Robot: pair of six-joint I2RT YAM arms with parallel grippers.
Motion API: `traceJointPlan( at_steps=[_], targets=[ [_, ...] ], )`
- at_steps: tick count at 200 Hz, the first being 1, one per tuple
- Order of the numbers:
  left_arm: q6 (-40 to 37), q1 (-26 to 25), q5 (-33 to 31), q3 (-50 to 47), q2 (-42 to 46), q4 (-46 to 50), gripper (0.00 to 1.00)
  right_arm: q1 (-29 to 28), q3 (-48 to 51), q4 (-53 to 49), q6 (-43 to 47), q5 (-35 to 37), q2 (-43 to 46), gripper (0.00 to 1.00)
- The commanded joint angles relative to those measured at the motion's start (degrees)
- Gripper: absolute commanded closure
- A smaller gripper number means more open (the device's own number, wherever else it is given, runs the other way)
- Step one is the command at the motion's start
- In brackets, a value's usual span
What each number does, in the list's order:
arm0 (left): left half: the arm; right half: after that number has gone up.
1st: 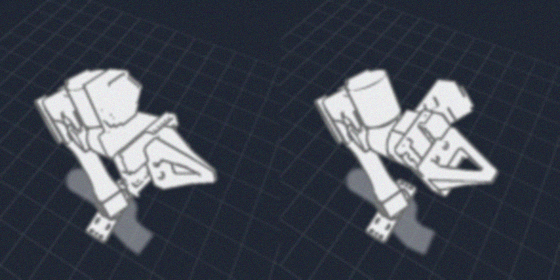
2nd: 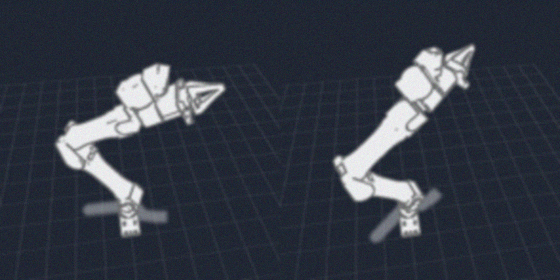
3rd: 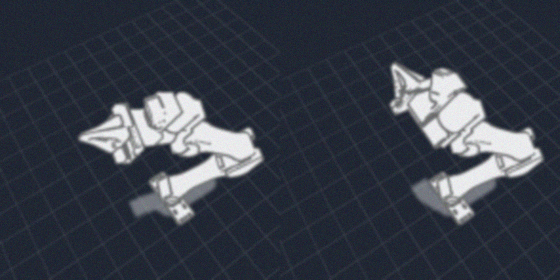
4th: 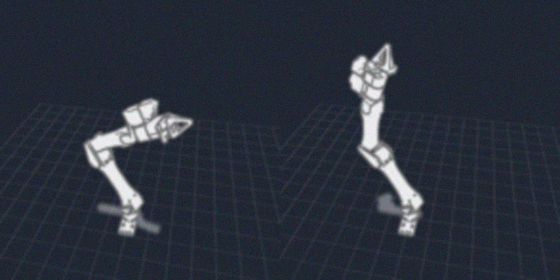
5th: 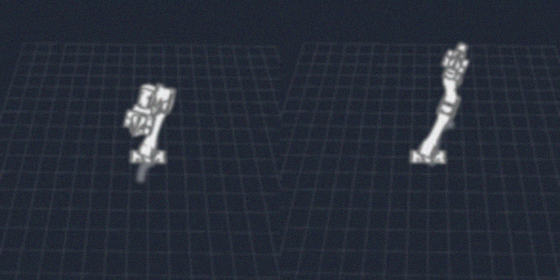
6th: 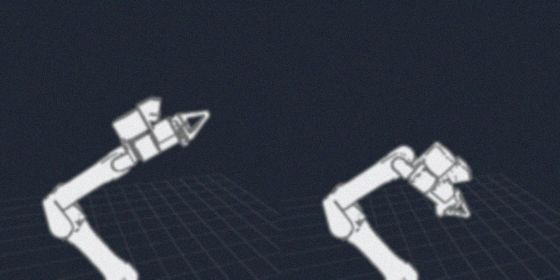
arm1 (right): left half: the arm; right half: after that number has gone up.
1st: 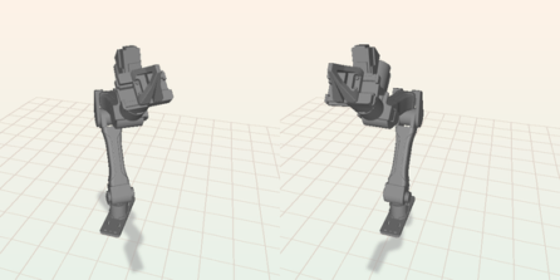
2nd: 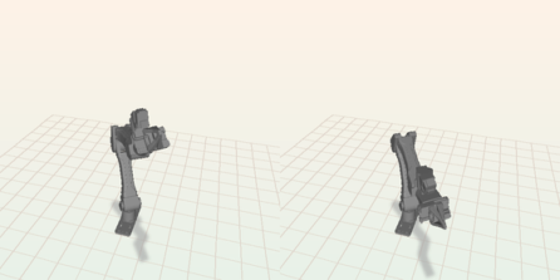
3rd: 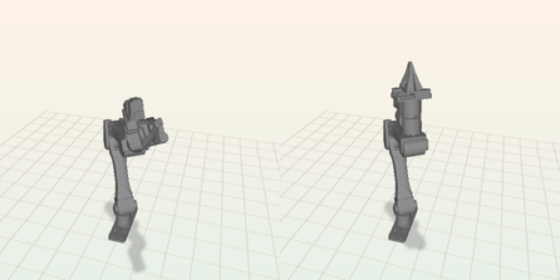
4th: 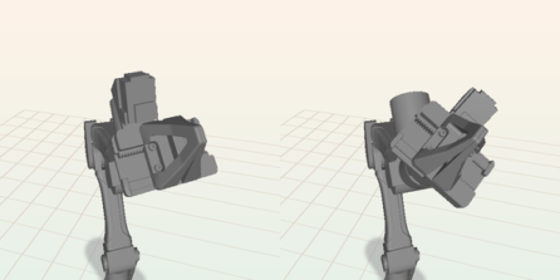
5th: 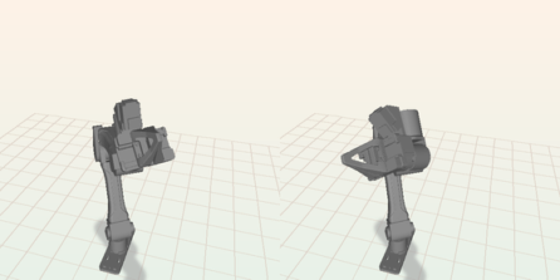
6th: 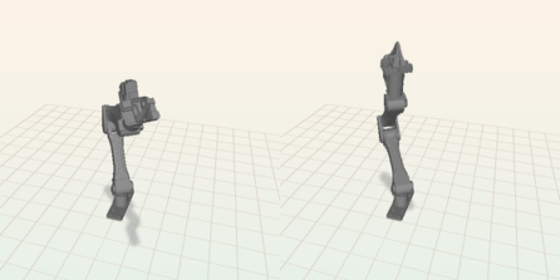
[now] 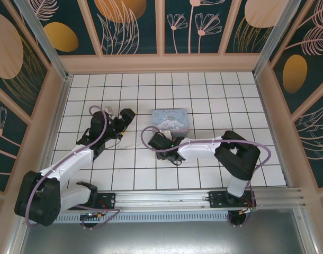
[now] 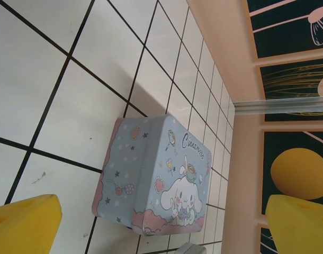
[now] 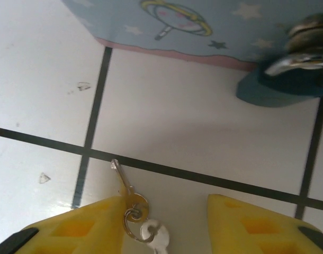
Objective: Unlock the padlock with the key
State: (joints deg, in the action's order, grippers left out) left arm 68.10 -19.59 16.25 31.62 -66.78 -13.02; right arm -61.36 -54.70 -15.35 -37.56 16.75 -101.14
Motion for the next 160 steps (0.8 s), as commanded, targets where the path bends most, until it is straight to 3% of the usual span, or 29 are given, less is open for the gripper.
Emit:
traceJointPlan(
  at_steps=[1, 71, 160],
  targets=[
    [-0.9, 0.4, 0.6, 0.1, -0.4, -0.5, 0.01, 0.1, -0.4, 1.1, 1.1, -2.1, -2.6, 0.57],
    [-0.6, 0.4, 0.6, 0.2, -1.4, -1.3, 0.01, -0.9, 1.1, 2.1, -1.1, -3.8, -2.5, 0.65],
    [-0.4, 0.4, 1.0, 1.1, -2.0, -1.6, 0.01, -1.6, 4.1, 6.2, -0.3, -9.0, 0.8, 0.56]
  ],
)
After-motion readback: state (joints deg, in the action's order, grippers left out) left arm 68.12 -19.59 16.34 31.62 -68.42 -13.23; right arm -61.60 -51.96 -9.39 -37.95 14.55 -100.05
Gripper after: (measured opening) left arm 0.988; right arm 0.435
